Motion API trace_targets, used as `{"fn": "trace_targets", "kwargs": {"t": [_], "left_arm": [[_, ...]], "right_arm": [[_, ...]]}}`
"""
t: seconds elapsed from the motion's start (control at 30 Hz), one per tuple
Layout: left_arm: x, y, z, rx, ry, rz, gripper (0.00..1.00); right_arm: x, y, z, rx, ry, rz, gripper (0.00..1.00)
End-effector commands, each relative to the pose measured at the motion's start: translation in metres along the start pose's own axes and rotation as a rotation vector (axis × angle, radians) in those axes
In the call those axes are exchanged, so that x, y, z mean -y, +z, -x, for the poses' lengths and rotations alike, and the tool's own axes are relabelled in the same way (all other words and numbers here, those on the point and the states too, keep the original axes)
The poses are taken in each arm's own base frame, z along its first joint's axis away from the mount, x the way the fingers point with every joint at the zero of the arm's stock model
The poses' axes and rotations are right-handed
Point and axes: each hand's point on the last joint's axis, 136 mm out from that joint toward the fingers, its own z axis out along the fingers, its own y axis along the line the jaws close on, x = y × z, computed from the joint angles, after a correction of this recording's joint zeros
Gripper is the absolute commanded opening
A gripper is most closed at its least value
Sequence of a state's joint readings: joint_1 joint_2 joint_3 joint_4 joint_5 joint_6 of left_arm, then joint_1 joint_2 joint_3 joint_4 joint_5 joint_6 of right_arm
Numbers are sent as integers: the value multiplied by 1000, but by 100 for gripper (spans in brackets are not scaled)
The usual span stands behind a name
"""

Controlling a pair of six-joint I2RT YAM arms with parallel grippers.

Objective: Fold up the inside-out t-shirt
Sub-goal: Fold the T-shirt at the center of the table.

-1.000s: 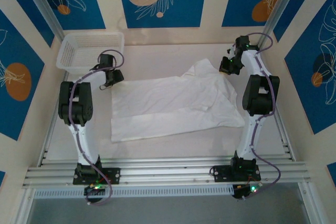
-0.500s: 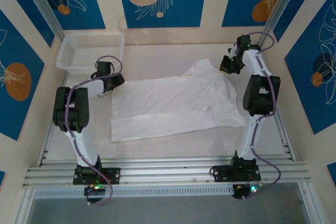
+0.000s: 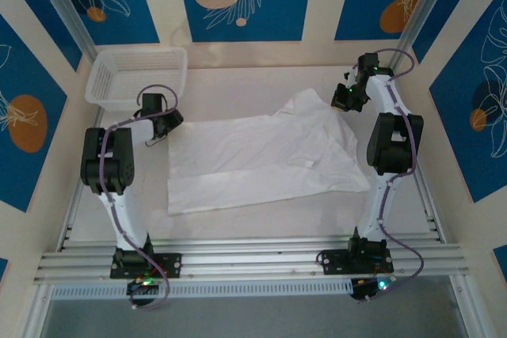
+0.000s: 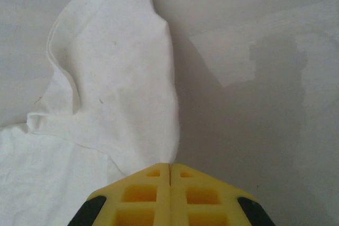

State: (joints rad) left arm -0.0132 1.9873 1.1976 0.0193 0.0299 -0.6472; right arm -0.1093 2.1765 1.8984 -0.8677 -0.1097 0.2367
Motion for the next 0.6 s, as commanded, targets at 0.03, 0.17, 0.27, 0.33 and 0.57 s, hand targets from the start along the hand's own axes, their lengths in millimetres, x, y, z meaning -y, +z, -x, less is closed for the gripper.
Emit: {"fn": "trace_targets", "kwargs": {"t": [0.03, 0.17, 0.27, 0.33, 0.57], "left_arm": [[-19, 15, -10, -75, 2, 74, 57], [-23, 20, -17, -114, 3, 95, 47], [-18, 21, -16, -116, 23, 75, 37], [-13, 25, -19, -144, 33, 52, 32], [-20, 23, -21, -170, 51, 122, 26]], "right_arm": [[-14, -20, 5, 29, 0, 37, 0], [-14, -21, 6, 32, -2, 32, 0], [-15, -22, 7, 36, -1, 37, 0], [-16, -22, 7, 36, -1, 38, 0], [-16, -24, 6, 36, 0, 40, 0]]}}
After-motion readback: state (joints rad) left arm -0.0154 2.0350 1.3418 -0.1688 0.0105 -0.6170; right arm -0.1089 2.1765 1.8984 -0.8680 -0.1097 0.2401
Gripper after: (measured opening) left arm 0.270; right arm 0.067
